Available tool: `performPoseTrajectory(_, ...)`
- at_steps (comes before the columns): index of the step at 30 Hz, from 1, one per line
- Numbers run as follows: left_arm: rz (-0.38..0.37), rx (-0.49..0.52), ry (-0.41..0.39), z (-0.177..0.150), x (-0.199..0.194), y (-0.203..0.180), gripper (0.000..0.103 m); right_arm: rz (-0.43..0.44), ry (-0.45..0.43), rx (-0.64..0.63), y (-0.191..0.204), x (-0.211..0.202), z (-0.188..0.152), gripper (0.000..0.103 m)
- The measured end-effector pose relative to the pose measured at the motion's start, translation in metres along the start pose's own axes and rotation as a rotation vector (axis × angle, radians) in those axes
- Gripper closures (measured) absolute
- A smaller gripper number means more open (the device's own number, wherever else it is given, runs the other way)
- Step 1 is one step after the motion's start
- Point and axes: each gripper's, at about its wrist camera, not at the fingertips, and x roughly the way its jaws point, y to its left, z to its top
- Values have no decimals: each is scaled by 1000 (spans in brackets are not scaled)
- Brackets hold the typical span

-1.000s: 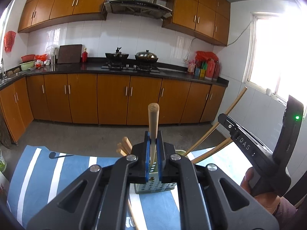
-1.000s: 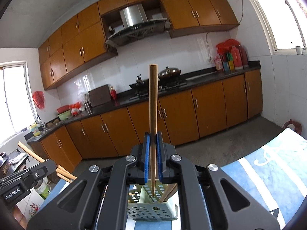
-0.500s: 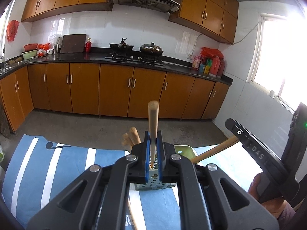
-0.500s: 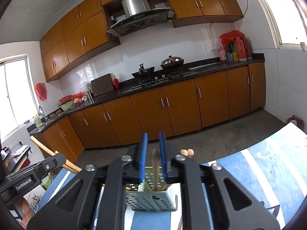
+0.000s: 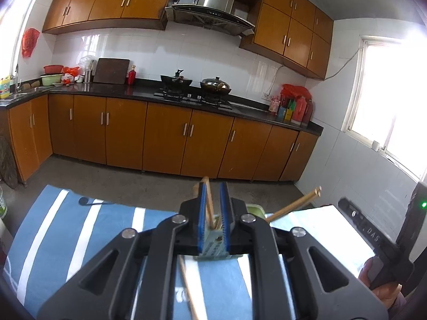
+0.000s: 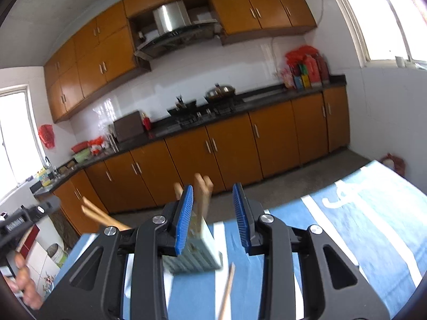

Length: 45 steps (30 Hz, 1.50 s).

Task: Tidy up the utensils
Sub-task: 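Move both tools back to the table and close each on a chopstick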

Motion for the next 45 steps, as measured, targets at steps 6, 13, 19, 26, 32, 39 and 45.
performPoseTrajectory(6, 62, 30, 88, -55, -7, 15, 84, -10, 253, -1, -17, 28, -78, 71)
performPoseTrajectory(13, 131, 23, 291, -132, 26, 38, 83, 39, 482, -31, 1, 58, -155, 71)
performPoseTrajectory(19, 135, -26, 374, -165, 37, 52, 82, 5, 518, -139, 24, 68, -181, 77)
performPoseTrajectory(26, 120, -38, 415, -179, 45, 45, 79, -25, 515, -129, 16, 70, -184, 93)
performPoseTrajectory(32, 93, -22, 451, -193, 57, 28, 79, -80, 493, -121, 0, 71, -178, 95)
performPoseTrajectory(39, 76, -6, 495, -210, 72, 15, 79, -203, 474, -28, -48, 76, -159, 95)
performPoseTrajectory(45, 78, 11, 510, -217, 82, 6, 73, -211, 468, -27, -60, 73, -158, 95)
